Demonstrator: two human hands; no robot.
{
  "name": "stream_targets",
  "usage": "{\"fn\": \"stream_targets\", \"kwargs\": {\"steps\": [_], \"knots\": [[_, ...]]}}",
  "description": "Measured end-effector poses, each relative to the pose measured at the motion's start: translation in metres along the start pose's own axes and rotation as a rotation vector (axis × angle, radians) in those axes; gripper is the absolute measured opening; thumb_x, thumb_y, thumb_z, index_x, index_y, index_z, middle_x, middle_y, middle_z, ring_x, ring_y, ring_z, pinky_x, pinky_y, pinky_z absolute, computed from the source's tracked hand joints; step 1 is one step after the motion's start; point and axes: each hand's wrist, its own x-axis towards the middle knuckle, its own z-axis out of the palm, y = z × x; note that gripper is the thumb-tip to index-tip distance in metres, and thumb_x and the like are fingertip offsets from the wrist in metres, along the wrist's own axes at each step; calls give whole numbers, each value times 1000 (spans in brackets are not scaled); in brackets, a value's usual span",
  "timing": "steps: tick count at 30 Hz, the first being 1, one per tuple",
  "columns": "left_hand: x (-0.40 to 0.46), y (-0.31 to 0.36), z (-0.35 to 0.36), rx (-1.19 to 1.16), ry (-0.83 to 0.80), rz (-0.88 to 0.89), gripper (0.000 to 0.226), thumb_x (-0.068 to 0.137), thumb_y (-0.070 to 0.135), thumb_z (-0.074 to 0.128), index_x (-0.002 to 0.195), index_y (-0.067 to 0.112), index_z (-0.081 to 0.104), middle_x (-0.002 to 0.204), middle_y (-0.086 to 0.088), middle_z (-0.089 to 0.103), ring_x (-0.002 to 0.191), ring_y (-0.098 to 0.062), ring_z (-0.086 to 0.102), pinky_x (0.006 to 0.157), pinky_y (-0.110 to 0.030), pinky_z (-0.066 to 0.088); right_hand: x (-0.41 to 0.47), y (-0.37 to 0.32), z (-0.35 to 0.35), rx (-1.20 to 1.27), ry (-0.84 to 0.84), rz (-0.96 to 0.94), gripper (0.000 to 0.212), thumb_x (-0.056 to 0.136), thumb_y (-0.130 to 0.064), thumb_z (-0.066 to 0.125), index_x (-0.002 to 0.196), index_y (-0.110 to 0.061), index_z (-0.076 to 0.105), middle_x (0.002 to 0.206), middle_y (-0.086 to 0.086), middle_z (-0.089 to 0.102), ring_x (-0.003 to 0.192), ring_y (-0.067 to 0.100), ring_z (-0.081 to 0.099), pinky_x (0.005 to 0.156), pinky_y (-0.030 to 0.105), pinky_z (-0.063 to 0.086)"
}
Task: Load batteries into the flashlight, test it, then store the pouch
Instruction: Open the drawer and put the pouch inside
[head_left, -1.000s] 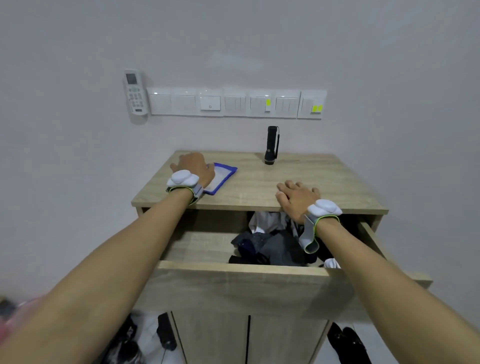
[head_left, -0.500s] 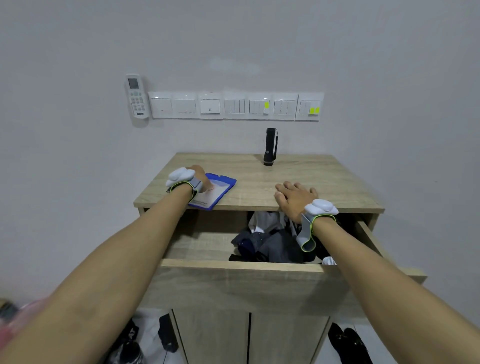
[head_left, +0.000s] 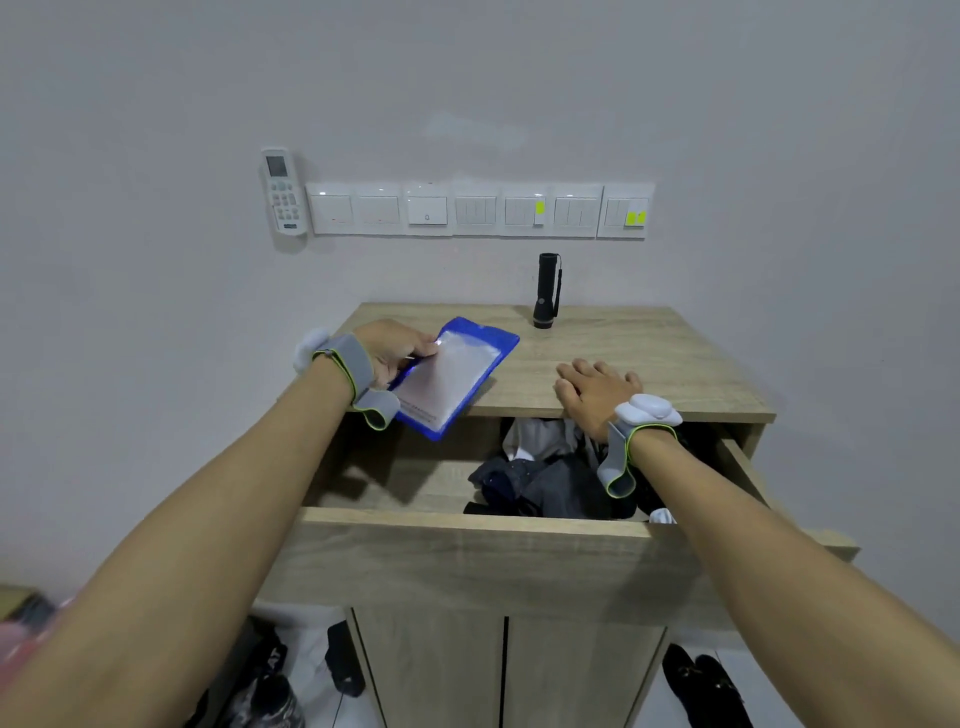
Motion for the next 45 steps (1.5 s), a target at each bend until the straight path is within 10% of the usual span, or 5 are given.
{"fn": "stream_targets", "kwargs": {"steps": [7,17,30,33,45], "knots": [[-51,-35,1,332,-462,-102,26,92,-4,51,116,-3,64,91,-5,72,78,-10,68,71,-19,55,-1,-2,1,-11,8,-4,44,99,-41,18,134,-26,40,143,-1,41,130,24,38,100,49,27],[-6,-103,-28,621,165,-263,37,99,13,42,133,-1,48,136,-22,49,123,-38,50,97,-39,45,-10,-7,-5,-7,-18,14,47,101,-40,18,140,-23,37,150,3,36,138,27,31,105,49,23],[-7,-103,-18,807,137,-276,62,99,47,41,143,5,40,148,-15,42,134,-35,41,111,-42,34,-8,-5,-5,-6,-24,17,49,101,-41,16,144,-25,33,153,1,33,140,26,28,109,50,20],[-12,-103,-18,812,121,-225,55,92,59,46,102,7,63,119,-18,62,110,-34,57,98,-39,44,-9,-4,-5,-6,-45,8,50,100,-42,15,144,-25,33,153,1,33,140,25,29,108,50,20],[-108,-24,37,1052,-435,250,60,62,79,63,103,35,71,101,7,72,94,-9,65,85,-32,53,-74,-23,-60,549,-215,-317,29,71,-50,76,93,-31,75,93,-14,73,87,-5,64,74,7,42]]}}
